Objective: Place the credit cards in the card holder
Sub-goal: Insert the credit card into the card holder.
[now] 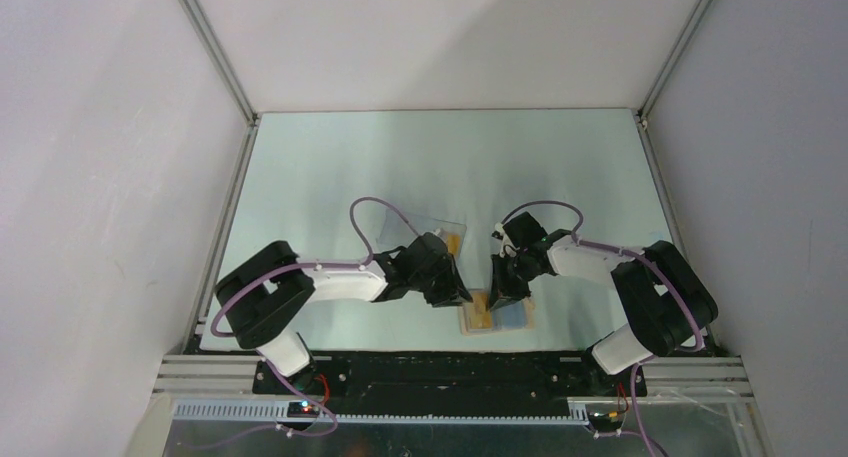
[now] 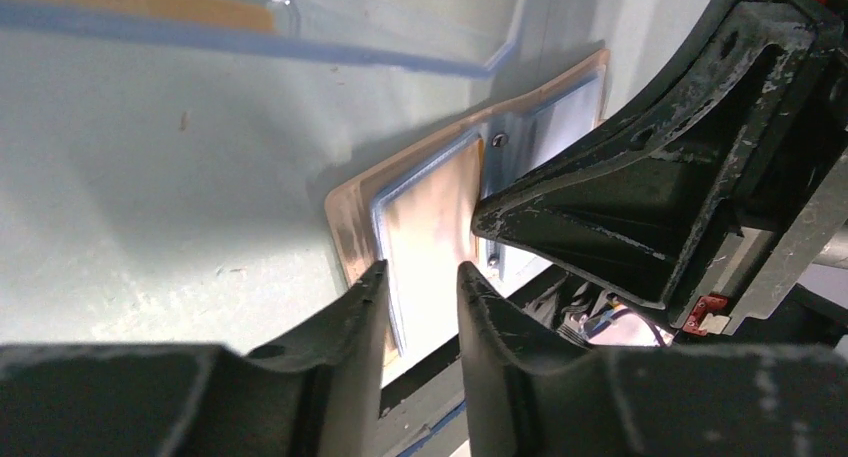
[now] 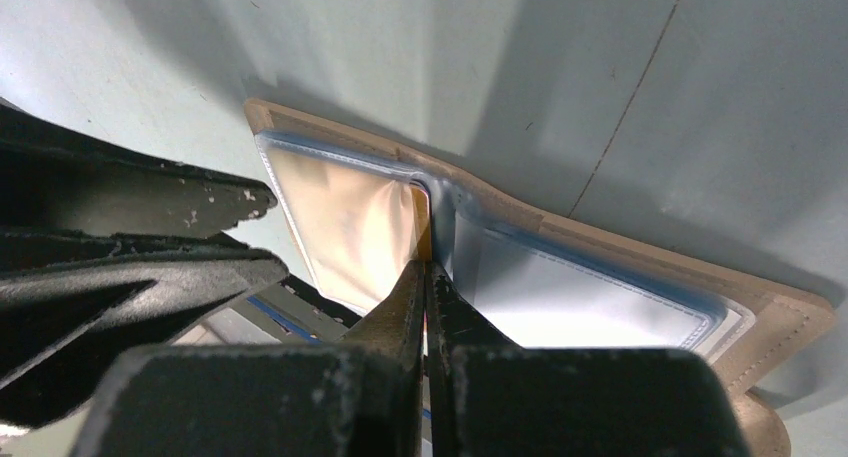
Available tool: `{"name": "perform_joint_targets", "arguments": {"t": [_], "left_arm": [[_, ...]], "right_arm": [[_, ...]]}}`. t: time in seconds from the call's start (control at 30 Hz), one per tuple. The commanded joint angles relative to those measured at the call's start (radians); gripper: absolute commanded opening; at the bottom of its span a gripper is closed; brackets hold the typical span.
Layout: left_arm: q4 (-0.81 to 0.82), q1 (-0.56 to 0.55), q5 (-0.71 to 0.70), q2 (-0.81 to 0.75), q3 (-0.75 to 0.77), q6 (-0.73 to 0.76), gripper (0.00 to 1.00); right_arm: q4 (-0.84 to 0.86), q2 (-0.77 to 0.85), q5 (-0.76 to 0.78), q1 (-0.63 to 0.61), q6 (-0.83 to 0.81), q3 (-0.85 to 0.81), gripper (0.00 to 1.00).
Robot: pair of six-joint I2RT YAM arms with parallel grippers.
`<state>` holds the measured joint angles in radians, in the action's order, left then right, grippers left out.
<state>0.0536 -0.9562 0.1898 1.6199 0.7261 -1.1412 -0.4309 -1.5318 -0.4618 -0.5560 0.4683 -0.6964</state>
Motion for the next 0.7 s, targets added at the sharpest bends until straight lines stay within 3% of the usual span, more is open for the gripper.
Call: {"name": "perform_joint_targets", "arguments": {"t": [0.0, 0.13, 0.47, 0.67], "left_arm": [[0.025, -0.004, 0.016, 0.019, 0.045, 0.033, 0.33], [0.028, -0.007, 0.025, 0.032, 0.05, 0.037, 0.31], [-0.059, -0.011, -0.035, 0.024, 0.049, 0.053, 0.43], [-0.082, -0.013, -0.028, 0.05, 0.069, 0.059, 0.37]], "right_arm": [[0.019, -0.048, 0.059, -0.015, -0.025, 0.02, 0.0], [0.022, -0.052, 0.051, -0.016, -0.024, 0.021, 0.0], [0.031, -0.058, 0.043, -0.018, -0.023, 0.022, 0.0], [0.034, -0.055, 0.03, -0.021, -0.019, 0.022, 0.0]]}}
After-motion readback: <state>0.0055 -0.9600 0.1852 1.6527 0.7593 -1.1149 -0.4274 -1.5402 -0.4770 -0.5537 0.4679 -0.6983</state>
